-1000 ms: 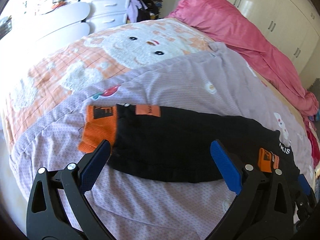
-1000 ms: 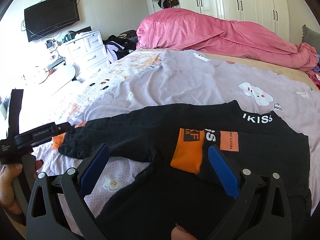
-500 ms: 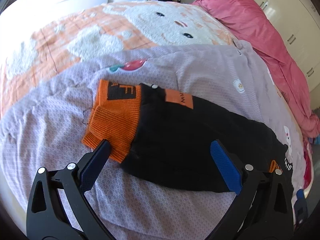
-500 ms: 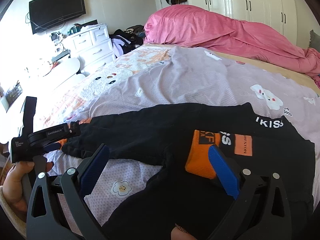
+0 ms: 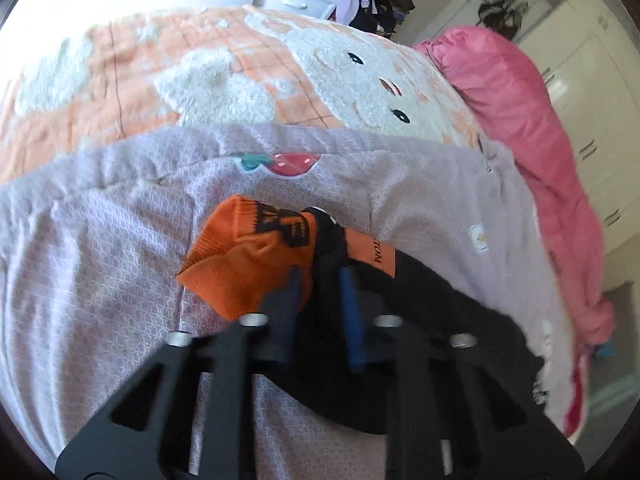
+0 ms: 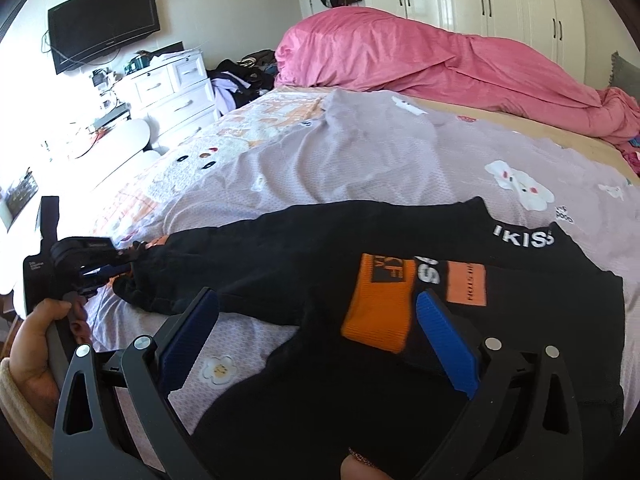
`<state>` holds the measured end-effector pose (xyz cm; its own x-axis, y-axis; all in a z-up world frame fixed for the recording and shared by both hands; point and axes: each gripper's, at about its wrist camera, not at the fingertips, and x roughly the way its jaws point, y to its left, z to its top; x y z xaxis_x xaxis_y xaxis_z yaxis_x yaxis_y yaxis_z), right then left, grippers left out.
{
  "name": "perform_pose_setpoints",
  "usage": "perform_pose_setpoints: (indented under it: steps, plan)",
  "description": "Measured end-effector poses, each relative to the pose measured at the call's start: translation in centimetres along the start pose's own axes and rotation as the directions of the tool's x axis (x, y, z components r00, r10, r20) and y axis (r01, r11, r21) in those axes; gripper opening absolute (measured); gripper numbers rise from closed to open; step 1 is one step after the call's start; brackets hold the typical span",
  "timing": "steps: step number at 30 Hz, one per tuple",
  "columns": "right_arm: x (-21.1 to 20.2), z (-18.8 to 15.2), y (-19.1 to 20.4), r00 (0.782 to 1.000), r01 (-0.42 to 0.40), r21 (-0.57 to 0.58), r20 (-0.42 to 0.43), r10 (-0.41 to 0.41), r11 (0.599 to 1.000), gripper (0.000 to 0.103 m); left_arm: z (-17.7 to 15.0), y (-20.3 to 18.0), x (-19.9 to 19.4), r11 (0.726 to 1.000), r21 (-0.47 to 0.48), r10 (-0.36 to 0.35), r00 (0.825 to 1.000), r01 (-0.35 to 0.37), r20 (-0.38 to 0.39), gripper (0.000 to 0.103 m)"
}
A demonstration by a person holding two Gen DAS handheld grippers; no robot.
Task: Fold small clothes
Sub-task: 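Lift the leg cuff and fold it onto the romper body, release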
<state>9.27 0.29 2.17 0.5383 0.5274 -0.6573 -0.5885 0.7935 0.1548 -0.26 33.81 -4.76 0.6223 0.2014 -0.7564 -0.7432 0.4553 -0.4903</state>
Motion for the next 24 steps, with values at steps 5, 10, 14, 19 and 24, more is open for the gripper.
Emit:
perform_pose_setpoints:
  steps: [5,10,14,19,24]
  plan:
    - [-0.8,-0.8,-1.6,1.000,0.016,0.015,-0.003,-0.016,1.000,0.099,-0.1,-0.4,-1.3,0.993,0.000,-0.115,0.993,0.115,0.017,0.000]
    - [-1.8,-2.1,-3.9,0.999,0.048,0.040,-0.009,-0.048,0.998,0.099,0.0,-1.2,-3.2,0.986,0.024,-0.167,0.984,0.166,0.064,0.000]
    - [-2.4,-2.7,-5.3,0.999,0.042,0.080,-0.011,-0.041,0.996,0.099,-0.4,-0.7,-3.9,0.976,0.017,-0.219,0.974,0.219,0.055,0.000]
    - [-3.6,-3.4,-6.5,0.999,0.051,0.106,0.000,-0.051,0.993,0.099,-1.4,-3.2,-5.5,0.958,0.094,-0.276,0.959,0.269,0.063,0.000]
    - [-5.3,-4.5,-7.9,0.998,0.055,0.133,0.024,-0.058,0.990,0.099,-3.6,-7.3,-7.0,0.917,0.206,-0.356,0.934,0.341,0.038,0.000]
